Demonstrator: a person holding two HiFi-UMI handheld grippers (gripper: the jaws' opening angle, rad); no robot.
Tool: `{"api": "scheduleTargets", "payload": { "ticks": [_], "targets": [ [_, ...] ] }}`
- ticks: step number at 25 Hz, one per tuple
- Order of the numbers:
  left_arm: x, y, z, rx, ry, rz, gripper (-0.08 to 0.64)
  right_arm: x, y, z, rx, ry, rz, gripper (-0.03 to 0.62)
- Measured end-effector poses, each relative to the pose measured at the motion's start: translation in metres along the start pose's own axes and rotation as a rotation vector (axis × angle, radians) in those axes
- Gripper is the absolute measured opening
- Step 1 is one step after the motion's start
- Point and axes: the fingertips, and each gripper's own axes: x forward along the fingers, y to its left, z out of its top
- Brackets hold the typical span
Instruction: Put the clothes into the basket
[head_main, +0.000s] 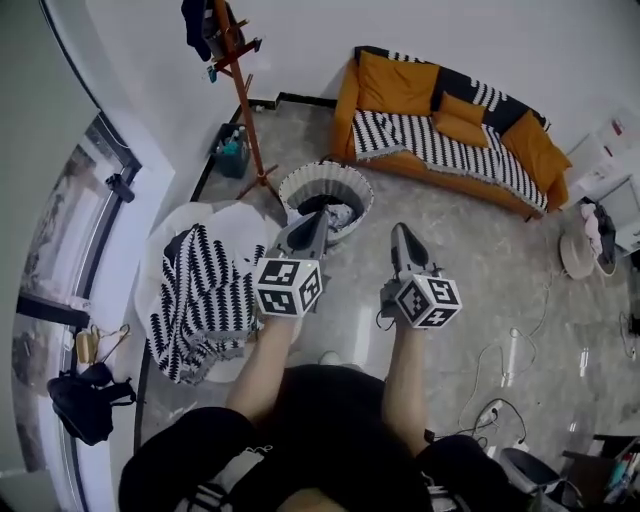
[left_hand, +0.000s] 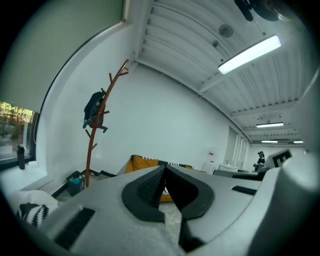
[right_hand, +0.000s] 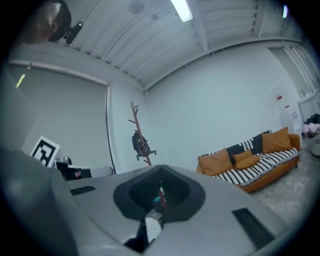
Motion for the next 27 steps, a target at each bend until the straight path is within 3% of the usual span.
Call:
{"api": "scheduleTargets", "payload": {
  "ticks": [2,5,11,27],
  "targets": [
    [-0.004,0.0,0.003,0.053,0.016,0.007,0.009,-0.008,0.004,0.02,-0.008,-0.04,0.006,0.011],
    [-0.008,0.0,0.016,0.059,-0.005,0.014,0.009,-0.008,0.009,0.038,-0.069,-0.043,0.007,0.011],
    [-0.001,-0.019,0.026,0.103,-0.012,-0.009,0.009,0.003,0.015,0.042,-0.11,-0.031,0.023,0.011],
    [0.014,-0.009,0.029,0.076,-0.01,0.005,0.009,0.021,0.016,0.047,-0.162,-0.022,0.04,0.011]
  ]
}}
